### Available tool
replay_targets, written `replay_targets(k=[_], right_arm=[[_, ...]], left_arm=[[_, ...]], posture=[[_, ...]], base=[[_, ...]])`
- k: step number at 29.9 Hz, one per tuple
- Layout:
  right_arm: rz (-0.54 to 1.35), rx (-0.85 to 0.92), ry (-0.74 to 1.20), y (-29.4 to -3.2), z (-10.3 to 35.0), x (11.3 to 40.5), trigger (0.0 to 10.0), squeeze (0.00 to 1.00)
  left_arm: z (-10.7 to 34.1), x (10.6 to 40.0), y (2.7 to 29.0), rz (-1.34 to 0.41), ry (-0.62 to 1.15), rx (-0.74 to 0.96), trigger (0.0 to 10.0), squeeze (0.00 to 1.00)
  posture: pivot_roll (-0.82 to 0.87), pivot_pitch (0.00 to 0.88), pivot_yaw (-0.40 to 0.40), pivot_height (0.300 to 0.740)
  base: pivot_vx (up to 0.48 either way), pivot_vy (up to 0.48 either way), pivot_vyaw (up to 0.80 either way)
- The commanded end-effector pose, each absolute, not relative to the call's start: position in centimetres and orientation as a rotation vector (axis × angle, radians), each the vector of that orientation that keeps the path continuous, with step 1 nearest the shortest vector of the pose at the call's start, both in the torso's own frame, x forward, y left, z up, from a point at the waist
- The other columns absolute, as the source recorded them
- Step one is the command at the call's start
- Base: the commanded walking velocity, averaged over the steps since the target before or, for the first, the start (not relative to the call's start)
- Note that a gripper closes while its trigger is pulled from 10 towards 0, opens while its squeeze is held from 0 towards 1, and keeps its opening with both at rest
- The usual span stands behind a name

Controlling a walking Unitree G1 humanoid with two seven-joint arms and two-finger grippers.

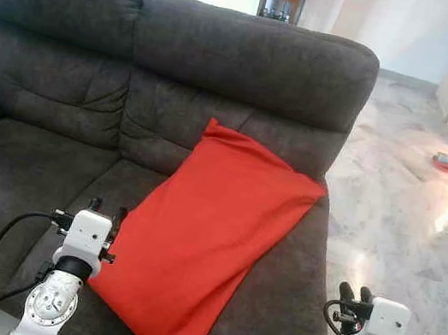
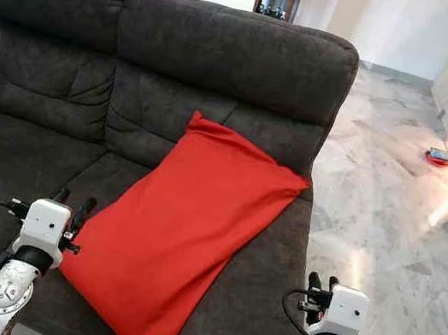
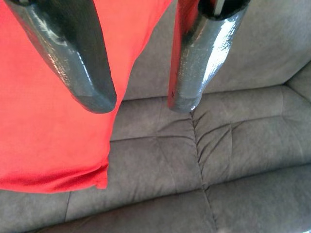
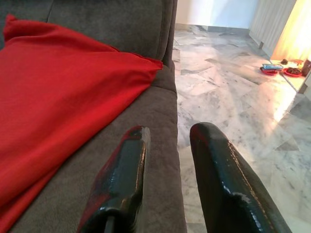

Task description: Move the pillow to the sofa from floor

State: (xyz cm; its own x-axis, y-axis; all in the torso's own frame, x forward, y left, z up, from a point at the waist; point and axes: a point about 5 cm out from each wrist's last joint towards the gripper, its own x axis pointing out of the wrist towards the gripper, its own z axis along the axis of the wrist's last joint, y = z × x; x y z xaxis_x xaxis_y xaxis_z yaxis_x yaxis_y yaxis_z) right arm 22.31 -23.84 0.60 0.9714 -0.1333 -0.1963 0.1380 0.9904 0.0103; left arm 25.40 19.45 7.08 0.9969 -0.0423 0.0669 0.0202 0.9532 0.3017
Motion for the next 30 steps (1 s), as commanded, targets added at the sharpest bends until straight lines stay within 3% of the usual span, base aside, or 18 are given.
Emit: replay_targets(k=[1, 30], right_arm=[[-0.135, 0.028, 0.184, -23.8, 0.77, 22.61, 10.0, 0.0], [-0.142, 0.046, 0.188, -23.27, 0.15, 22.98, 10.0, 0.0]], left_arm=[[6.92, 25.48, 19.2, -0.058, -0.074, 0.325, 10.0, 0.0], [7.04, 25.88, 18.93, -0.066, -0.092, 0.32, 10.0, 0.0]], posture=[[0.12, 0.0, -0.047, 0.74], [0.12, 0.0, -0.049, 0.74]], base=[[0.0, 0.0, 0.0], [0.0, 0.0, 0.0]])
